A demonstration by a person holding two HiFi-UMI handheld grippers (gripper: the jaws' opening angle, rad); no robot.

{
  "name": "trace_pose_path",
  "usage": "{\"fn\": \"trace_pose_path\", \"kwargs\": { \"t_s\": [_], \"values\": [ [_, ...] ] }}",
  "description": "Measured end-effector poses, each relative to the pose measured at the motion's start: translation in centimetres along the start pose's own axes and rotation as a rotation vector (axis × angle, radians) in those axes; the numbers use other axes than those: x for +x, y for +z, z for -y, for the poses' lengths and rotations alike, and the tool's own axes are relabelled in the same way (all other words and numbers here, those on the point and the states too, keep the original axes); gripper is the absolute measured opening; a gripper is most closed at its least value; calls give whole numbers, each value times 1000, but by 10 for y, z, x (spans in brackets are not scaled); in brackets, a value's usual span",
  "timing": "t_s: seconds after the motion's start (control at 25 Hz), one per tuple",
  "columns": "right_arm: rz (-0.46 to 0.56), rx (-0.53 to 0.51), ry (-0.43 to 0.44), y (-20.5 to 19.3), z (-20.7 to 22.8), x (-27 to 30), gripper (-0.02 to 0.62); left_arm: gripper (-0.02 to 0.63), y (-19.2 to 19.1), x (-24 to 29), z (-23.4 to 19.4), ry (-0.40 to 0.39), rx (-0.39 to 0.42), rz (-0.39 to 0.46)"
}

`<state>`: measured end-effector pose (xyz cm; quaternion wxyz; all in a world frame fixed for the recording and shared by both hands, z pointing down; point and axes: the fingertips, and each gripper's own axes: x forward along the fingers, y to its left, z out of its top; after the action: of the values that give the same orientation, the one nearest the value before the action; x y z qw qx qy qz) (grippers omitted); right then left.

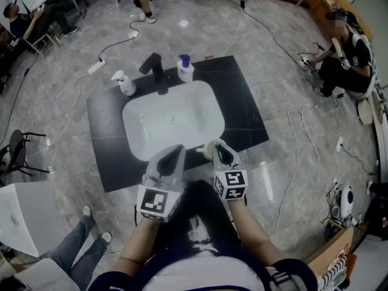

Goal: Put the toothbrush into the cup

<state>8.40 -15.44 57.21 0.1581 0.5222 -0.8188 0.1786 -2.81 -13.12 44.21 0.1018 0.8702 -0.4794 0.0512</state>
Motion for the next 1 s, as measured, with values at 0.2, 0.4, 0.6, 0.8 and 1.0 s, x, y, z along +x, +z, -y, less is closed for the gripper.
{"fn": "trace_pose_path", "kwargs": {
  "t_s": [0.2, 0.4, 0.6, 0.8, 1.0],
  "values": [
    [-12, 2, -25, 1, 4, 0, 21, -2, 2, -2, 1, -7, 11, 4],
    [-22, -15, -46, 1, 11, 0, 31, -2, 4, -3, 2, -10, 9, 7],
    [-26, -36, -62, 1, 16, 1, 37, -2, 4, -1, 5, -19, 11, 8],
    [-22, -45, -70, 0, 21, 2, 43, -2, 3, 1, 6, -24, 12, 6],
    [-28, -60, -77, -1, 27, 4, 51, -2, 3, 2, 6, -26, 9, 7]
  ]
}}
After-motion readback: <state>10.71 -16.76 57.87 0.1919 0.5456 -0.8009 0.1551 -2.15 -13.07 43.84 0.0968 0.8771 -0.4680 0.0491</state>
